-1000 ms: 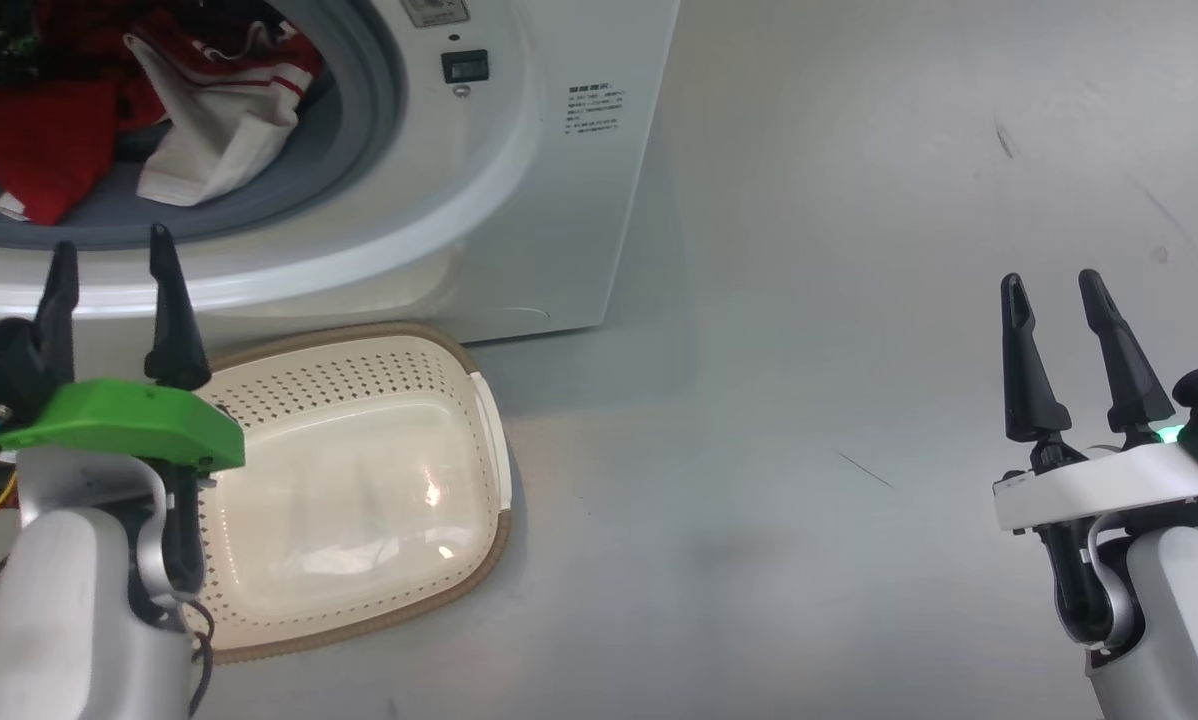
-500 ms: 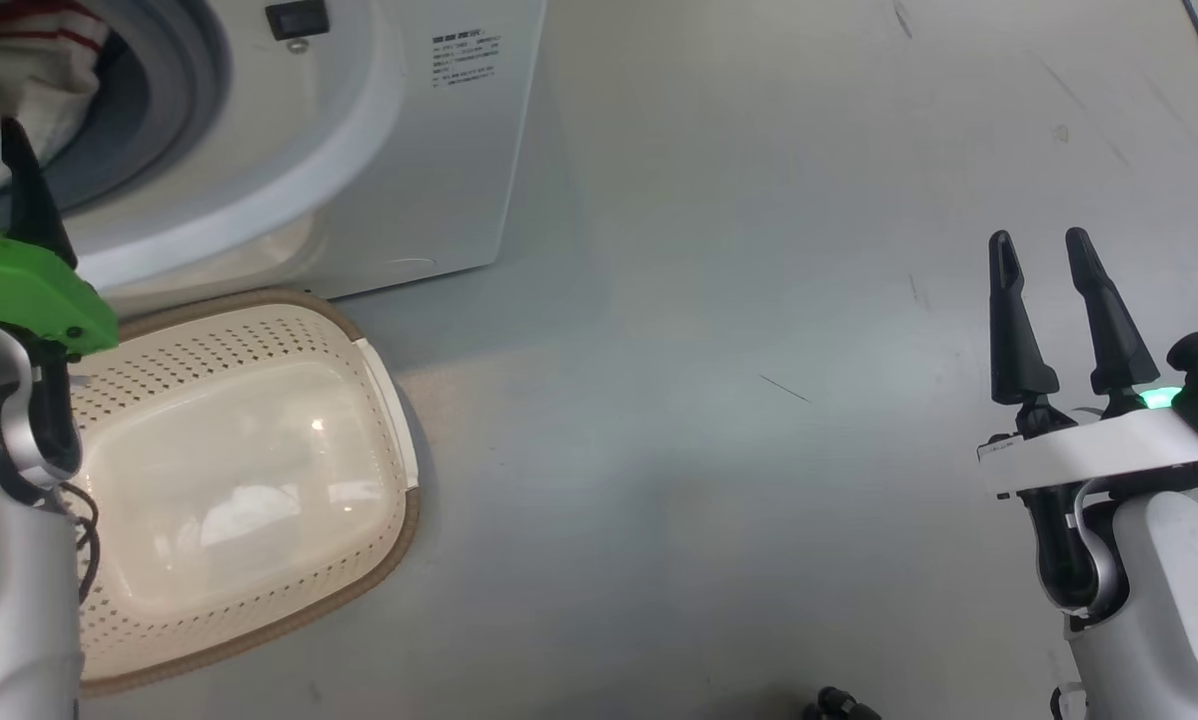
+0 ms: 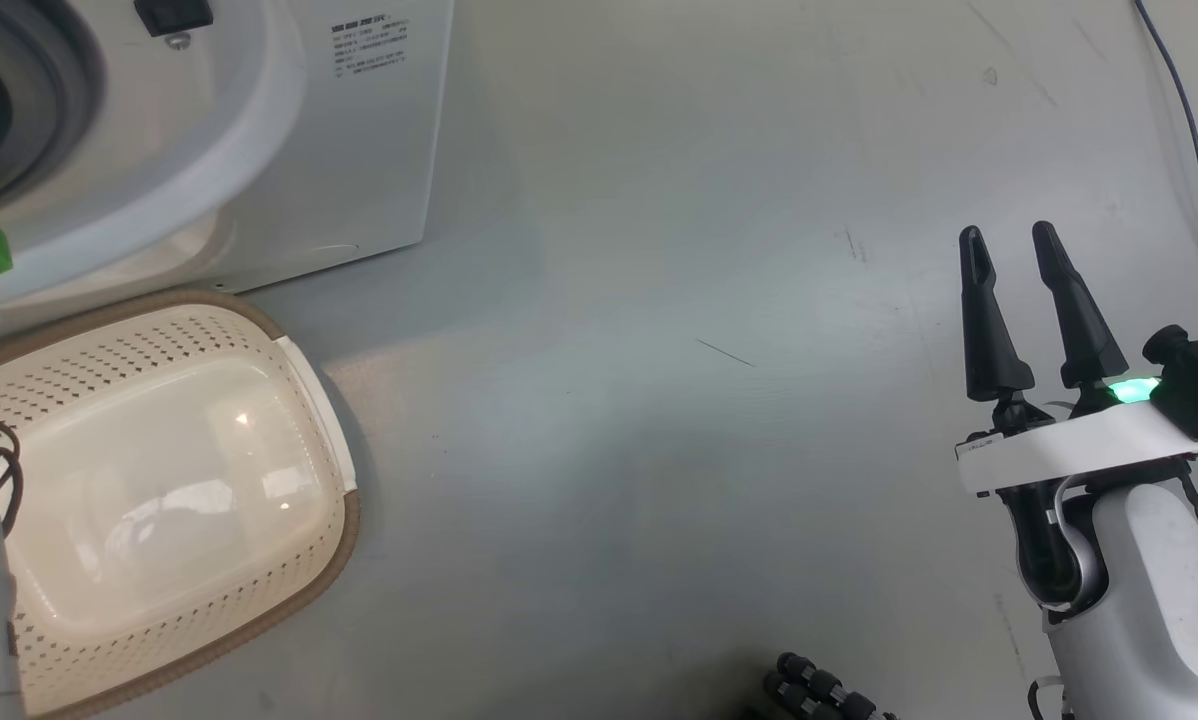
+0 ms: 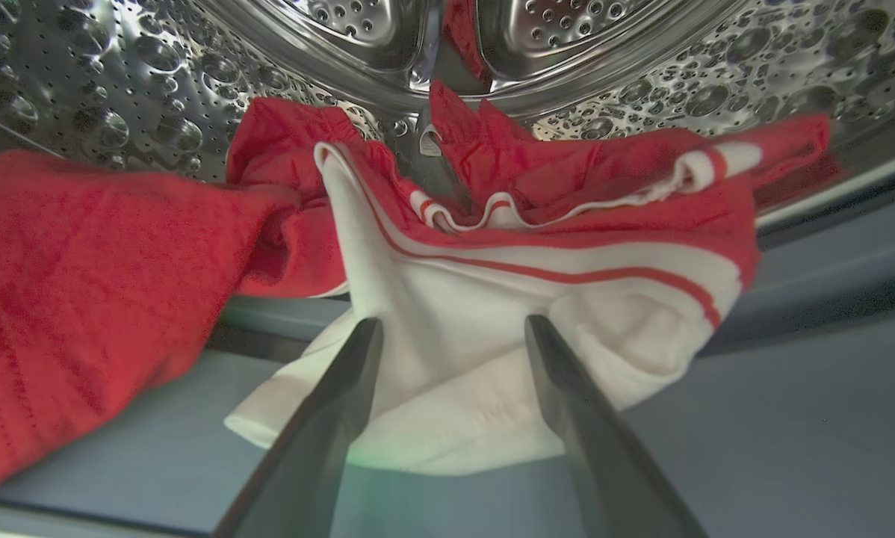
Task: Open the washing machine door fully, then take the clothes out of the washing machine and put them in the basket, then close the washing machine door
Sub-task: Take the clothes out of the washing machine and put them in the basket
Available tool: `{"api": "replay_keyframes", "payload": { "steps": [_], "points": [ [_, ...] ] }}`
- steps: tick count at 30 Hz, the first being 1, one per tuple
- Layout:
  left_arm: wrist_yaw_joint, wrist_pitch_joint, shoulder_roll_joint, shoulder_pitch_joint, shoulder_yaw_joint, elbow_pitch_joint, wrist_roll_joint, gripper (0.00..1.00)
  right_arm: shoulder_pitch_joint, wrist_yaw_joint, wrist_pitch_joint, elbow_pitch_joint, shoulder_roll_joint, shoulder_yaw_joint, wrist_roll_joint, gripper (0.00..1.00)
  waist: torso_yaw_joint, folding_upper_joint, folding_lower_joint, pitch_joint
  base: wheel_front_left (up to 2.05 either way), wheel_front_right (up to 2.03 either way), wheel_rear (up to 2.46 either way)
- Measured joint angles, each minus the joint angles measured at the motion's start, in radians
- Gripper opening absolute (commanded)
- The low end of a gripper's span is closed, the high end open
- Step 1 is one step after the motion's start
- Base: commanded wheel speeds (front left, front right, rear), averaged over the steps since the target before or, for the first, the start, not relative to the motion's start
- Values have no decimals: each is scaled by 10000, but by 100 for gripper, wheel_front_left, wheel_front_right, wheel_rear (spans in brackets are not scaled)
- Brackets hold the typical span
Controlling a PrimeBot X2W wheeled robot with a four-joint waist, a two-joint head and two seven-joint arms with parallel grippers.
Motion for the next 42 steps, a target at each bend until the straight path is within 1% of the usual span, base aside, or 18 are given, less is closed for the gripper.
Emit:
{"api": "replay_keyframes", "payload": {
  "steps": [8,16,31,32,33,34,42],
  "points": [
    [15,-4,90,-509,251,800,107,100,-10,4,0,96,8,-59,-8,100,-146,0,0,46,0,0,0],
    [94,-236,209,-788,472,1429,545,100,-80,4,0,207,17,-65,-21,100,-201,0,0,-9,0,0,0],
    [96,-130,130,-1435,483,2385,510,100,-153,6,0,245,84,48,-104,100,-242,0,-1,-64,0,0,0],
    [96,-128,132,-1474,454,2424,510,91,-153,4,0,245,86,48,-104,100,-249,0,-1,-61,0,0,0],
    [96,-128,136,-1508,412,2464,512,36,-153,6,0,245,90,48,-104,100,-255,0,-1,-60,0,0,0],
    [96,-130,140,-1535,362,2489,512,0,-153,6,0,245,96,48,-104,100,-261,0,-1,-60,0,0,0],
    [-15,-483,46,-1617,121,2851,520,0,-156,6,0,301,117,-13,-111,100,-236,0,-1,-192,0,0,0]
  ]
}}
